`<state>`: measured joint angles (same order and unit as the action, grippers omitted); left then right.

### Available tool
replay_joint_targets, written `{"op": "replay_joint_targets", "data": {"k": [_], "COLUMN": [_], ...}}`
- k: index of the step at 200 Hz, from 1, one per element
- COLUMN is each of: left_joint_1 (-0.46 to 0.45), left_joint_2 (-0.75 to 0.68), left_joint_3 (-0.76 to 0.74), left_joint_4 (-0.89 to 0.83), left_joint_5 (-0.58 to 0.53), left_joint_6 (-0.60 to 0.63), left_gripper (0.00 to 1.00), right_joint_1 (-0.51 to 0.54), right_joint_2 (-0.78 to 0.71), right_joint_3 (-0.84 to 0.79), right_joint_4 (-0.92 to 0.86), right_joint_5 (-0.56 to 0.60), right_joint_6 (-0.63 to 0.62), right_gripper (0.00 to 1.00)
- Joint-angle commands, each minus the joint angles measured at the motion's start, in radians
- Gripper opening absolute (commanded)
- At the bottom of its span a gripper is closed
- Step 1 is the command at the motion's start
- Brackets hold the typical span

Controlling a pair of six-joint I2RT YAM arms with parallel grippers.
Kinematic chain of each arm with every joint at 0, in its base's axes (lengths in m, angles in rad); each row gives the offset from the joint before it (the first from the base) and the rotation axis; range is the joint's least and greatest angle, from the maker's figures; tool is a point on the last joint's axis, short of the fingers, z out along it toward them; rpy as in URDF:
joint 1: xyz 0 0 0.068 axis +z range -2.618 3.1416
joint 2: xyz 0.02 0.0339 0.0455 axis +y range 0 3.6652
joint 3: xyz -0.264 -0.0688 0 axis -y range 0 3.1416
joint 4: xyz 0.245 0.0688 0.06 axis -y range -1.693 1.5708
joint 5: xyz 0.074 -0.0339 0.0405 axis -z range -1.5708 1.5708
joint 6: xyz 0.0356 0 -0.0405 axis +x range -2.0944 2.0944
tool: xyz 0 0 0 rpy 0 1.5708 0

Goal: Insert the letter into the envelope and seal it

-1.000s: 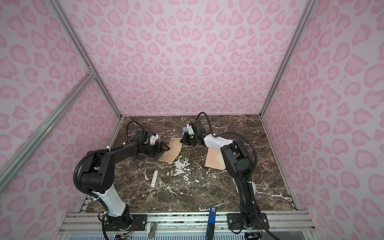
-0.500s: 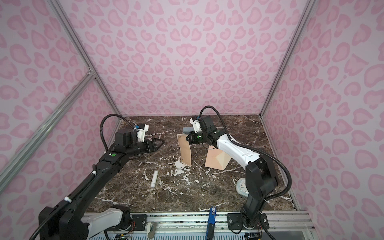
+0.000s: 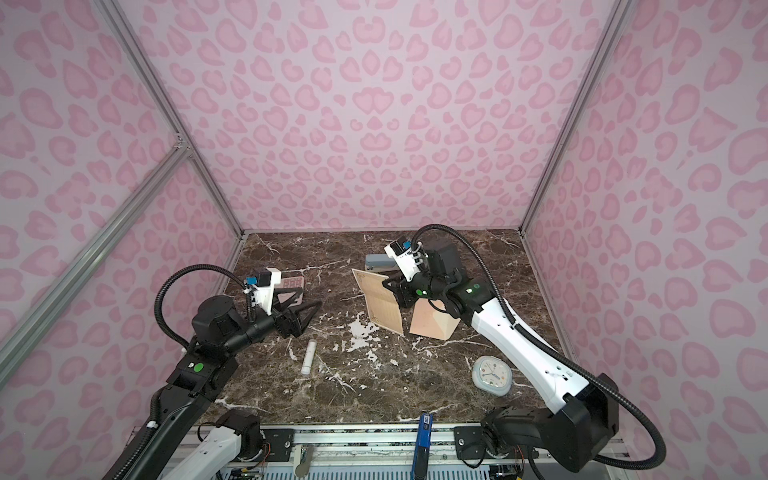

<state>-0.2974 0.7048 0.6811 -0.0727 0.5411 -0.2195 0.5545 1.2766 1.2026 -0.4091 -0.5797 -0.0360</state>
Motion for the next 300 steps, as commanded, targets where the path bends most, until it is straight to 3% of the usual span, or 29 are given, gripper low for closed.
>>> {"op": "replay_joint_targets", "data": {"k": [1,66,91,152,201,258,300], "left_joint_1": [-0.008,-0.067,-0.073,-0.119,-0.159,-0.183,-0.188], "left_joint_2": [-0.006,0.045,0.072,0.118,0.167,0.193,0.197], "left_joint_3": [-0.001,0.018,0.019,0.023,0.033,0.039,0.046], "left_joint_4": [0.054,0.071,0.078,0.086,0.074,0.058,0.037], "left_joint_5": [0.034,0.077,0.128,0.209,0.227,0.222,0.231], "left_joint_6": [0.065,0.145,0.151,0.142,0.149,0.166,0.175], "left_gripper": [0.98,0.97,1.00,0.93,0.86,0.68,0.60], "right_joint_1": [0.015,0.105,0.124,0.141,0.145,0.145,0.145], "right_joint_2": [-0.046,-0.056,-0.052,-0.043,-0.039,-0.039,-0.035], "right_joint_3": [-0.024,-0.001,0.001,0.001,0.002,-0.002,-0.009], "right_joint_4": [0.039,-0.102,-0.125,-0.149,-0.140,-0.132,-0.124], "right_joint_5": [-0.080,-0.165,-0.179,-0.189,-0.190,-0.177,-0.159], "right_joint_6": [-0.135,-0.309,-0.324,-0.345,-0.346,-0.345,-0.340], "right_gripper": [0.00,0.00,0.00,0.00,0.00,0.00,0.00]}}
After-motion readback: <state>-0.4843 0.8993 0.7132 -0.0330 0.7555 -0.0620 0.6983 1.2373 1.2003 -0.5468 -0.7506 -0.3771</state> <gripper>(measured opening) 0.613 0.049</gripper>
